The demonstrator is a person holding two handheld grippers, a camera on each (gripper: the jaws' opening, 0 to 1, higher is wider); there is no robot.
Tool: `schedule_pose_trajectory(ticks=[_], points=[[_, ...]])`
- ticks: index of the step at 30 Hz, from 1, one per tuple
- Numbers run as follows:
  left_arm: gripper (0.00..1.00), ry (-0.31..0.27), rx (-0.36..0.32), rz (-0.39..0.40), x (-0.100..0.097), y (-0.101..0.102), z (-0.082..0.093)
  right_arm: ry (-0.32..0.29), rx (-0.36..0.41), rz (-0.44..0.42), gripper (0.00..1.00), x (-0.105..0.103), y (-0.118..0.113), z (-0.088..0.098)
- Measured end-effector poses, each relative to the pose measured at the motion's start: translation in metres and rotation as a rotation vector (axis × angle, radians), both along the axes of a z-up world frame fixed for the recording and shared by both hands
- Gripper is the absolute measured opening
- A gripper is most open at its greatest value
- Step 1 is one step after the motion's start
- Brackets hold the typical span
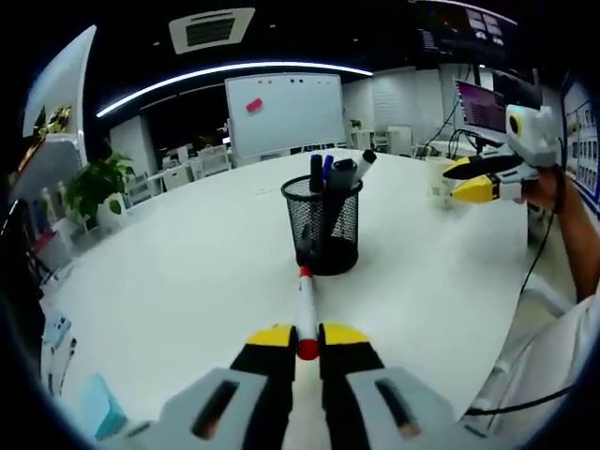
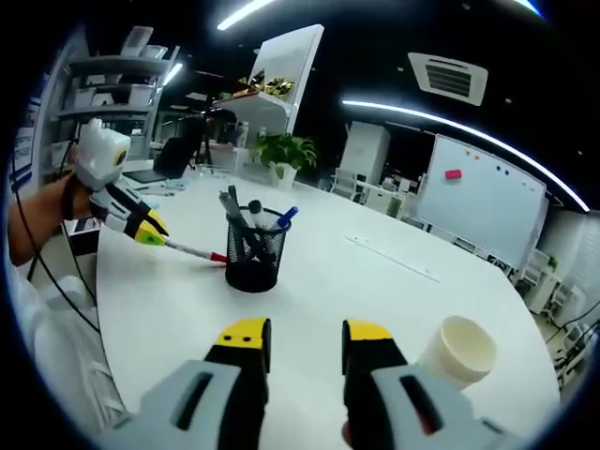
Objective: Place the scattered laser pointers and whiteboard markers into the pen holder and stack the scattered paper cups together
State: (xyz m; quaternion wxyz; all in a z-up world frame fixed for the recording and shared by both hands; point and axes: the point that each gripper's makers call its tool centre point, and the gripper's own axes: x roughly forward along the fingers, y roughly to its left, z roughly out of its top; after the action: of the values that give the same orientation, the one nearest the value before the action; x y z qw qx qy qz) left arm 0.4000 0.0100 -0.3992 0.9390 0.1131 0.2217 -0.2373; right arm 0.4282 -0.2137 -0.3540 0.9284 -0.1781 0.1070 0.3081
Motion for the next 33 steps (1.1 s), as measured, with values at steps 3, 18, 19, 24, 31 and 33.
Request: schedule_pose_trajectory(ticks=[3,18,19,24,31,33], points=[[0.10,-0.005,-0.003,-0.004,0.000,-0.001,0.002,-0.011,0.002,-0.006,0.30,0.002,-0.002,0.004],[0.10,-0.006,0.017,-0.015,-0.005,-0.001,0.005,-0.014,0.000,-0.010,0.30,0.000,-0.003,0.009],[0.10,-0.006,0.016,-0.016,-0.005,-0.001,0.006,-0.015,-0.001,-0.008,0.30,0.000,-0.003,0.011],[0.10,-0.017,-0.001,-0.012,-0.005,-0.001,0.013,-0.026,-0.001,-0.011,0.30,0.001,-0.006,0.020],[0.10,-0.024,-0.011,-0.032,-0.012,-0.001,0.023,-0.037,0.006,-0.011,0.30,-0.003,-0.007,0.024],[0.10,-0.029,-0.002,-0.034,-0.014,0.001,0.023,-0.037,0.007,-0.006,0.30,-0.005,-0.006,0.025]])
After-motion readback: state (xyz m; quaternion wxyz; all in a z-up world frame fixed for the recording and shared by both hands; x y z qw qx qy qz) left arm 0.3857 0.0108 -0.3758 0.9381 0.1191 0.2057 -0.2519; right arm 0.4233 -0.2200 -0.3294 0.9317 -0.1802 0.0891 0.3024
